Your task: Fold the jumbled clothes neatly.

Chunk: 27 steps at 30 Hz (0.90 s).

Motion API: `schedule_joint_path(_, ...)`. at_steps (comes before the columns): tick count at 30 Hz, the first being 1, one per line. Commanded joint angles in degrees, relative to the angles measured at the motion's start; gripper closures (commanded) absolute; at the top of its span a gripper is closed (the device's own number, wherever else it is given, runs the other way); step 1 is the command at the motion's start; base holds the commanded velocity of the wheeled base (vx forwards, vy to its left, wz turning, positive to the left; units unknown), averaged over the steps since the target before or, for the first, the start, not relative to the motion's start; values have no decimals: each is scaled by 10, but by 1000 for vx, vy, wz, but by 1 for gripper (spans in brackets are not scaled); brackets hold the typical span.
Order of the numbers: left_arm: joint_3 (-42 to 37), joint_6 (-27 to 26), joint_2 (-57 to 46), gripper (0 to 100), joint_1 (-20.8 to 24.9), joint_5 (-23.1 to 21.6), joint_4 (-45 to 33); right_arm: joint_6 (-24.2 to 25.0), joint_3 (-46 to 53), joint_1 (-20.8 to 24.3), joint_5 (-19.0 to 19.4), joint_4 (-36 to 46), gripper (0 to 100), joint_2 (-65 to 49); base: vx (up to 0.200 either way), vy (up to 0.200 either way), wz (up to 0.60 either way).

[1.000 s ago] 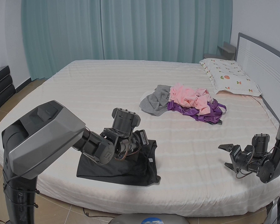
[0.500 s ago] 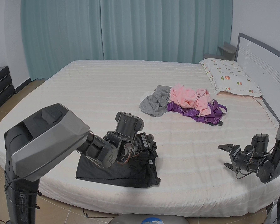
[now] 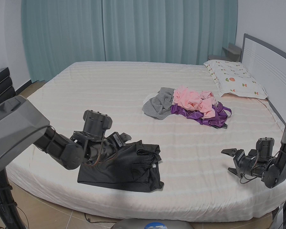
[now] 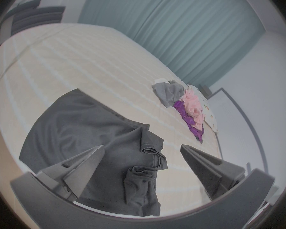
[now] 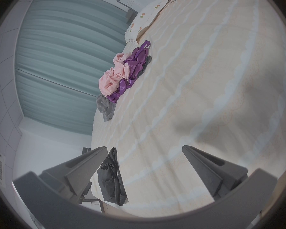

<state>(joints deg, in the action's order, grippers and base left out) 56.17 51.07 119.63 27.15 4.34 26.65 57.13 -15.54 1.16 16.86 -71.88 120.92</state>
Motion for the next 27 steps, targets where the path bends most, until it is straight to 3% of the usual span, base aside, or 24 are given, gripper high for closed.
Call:
schedule_joint_path(1, -63, 40, -65, 0, -47, -40, 2, 0, 3, 5, 0, 0, 0, 1, 0, 200, 0)
schedule_joint_path(8, -126, 75, -78, 0, -98, -105, 31, -1, 7, 15, -1, 0, 0, -4, 0, 200, 0)
schedule_joint_path(13, -185, 118, -58, 0, -126, -154, 125, -3, 17, 49, -8, -1, 0, -17, 0, 200, 0)
schedule_joint_path(16, -194, 123, -53, 0, -129, -159, 151, -4, 21, 66, -12, 0, 0, -31, 0, 200, 0)
schedule_joint_path(22, -204, 122, -41, 0, -134, -166, 158, -9, 10, 131, -57, 16, 0, -53, 0, 200, 0)
schedule_joint_path(23, -202, 121, -31, 0, -134, -165, 159, -10, -1, 167, -81, 24, 0, -50, 0, 200, 0)
schedule_joint_path(27, -204, 119, -26, 0, -139, -166, 160, -22, -43, 220, -121, 81, 0, -45, 0, 200, 0)
